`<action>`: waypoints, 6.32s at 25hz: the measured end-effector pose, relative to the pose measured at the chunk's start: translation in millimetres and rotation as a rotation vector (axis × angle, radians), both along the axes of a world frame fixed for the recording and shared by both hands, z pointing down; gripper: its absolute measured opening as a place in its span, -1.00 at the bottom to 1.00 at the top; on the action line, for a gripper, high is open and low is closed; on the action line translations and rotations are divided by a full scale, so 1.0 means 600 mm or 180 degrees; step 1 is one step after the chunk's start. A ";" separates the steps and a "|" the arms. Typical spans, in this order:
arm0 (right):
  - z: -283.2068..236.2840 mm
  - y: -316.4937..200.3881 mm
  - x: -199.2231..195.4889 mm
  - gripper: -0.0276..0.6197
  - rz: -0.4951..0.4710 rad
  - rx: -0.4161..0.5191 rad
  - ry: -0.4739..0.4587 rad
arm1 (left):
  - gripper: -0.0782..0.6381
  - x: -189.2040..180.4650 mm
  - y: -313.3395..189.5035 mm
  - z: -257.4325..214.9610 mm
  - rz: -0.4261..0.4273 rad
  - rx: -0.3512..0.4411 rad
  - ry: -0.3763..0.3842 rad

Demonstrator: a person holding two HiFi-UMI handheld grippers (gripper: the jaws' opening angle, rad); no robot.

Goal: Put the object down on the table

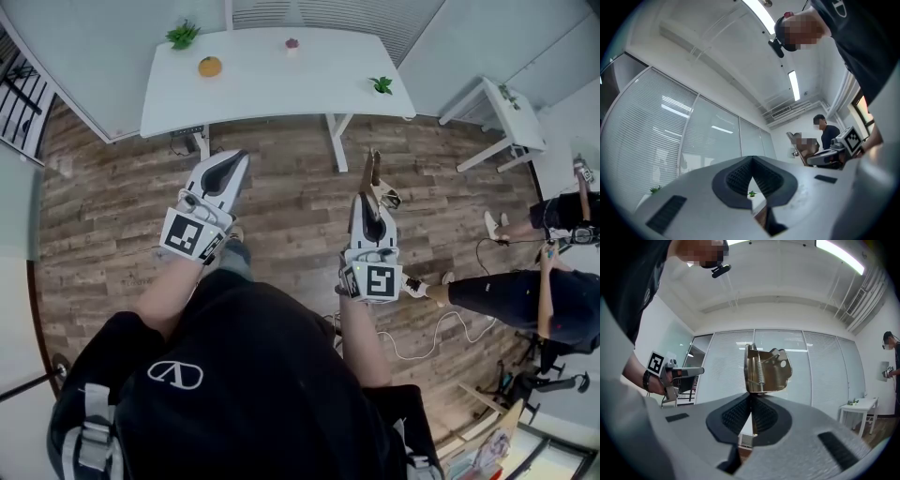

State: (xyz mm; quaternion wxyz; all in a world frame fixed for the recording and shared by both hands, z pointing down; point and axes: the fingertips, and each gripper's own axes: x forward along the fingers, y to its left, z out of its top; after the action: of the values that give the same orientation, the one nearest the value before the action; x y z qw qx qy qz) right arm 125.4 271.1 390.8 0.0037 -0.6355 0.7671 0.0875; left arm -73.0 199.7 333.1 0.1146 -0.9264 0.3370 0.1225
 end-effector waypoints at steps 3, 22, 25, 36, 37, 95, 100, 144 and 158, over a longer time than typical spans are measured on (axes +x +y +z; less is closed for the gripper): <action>0.009 -0.045 0.012 -0.89 0.0007 -0.0002 -0.0003 | -0.77 0.017 -0.050 0.005 0.0034 0.0012 0.0011; -0.001 -0.614 0.070 -0.89 0.0232 -0.0041 0.0152 | -0.77 0.142 -0.666 0.000 0.0538 -0.0025 0.0093; -0.005 -0.689 0.071 -0.89 0.0248 -0.0039 0.0161 | -0.77 0.154 -0.741 0.001 0.0623 -0.0039 0.0110; -0.006 -0.834 0.083 -0.89 0.0119 -0.0039 0.0142 | -0.77 0.173 -0.872 -0.001 0.0590 -0.0019 0.0147; -0.008 -0.843 0.087 -0.89 0.0099 -0.0029 0.0144 | -0.77 0.176 -0.878 -0.002 0.0564 -0.0013 0.0148; 0.667 -1.072 0.060 -0.55 -0.0344 -0.4515 -0.3412 | -0.77 0.124 -0.919 0.079 -0.0141 -0.0313 -0.0098; 0.670 -1.071 0.066 -0.35 -0.0211 -0.4562 -0.3412 | -0.77 0.125 -0.922 0.080 -0.0121 -0.0306 -0.0085; -0.026 -0.939 0.164 -0.90 -0.0117 -0.0323 0.0479 | -0.77 0.277 -0.892 0.051 0.0510 -0.0251 -0.0224; -0.055 -0.915 0.162 -0.90 -0.0059 0.0093 0.0596 | -0.77 0.279 -0.887 0.042 0.0495 -0.0077 -0.0314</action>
State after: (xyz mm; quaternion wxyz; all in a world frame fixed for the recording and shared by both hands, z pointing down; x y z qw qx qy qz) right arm 222.4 -278.2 357.9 -0.0580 -0.6173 0.7686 0.1576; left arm 94.4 -332.3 358.6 0.1100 -0.9560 0.2594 0.0812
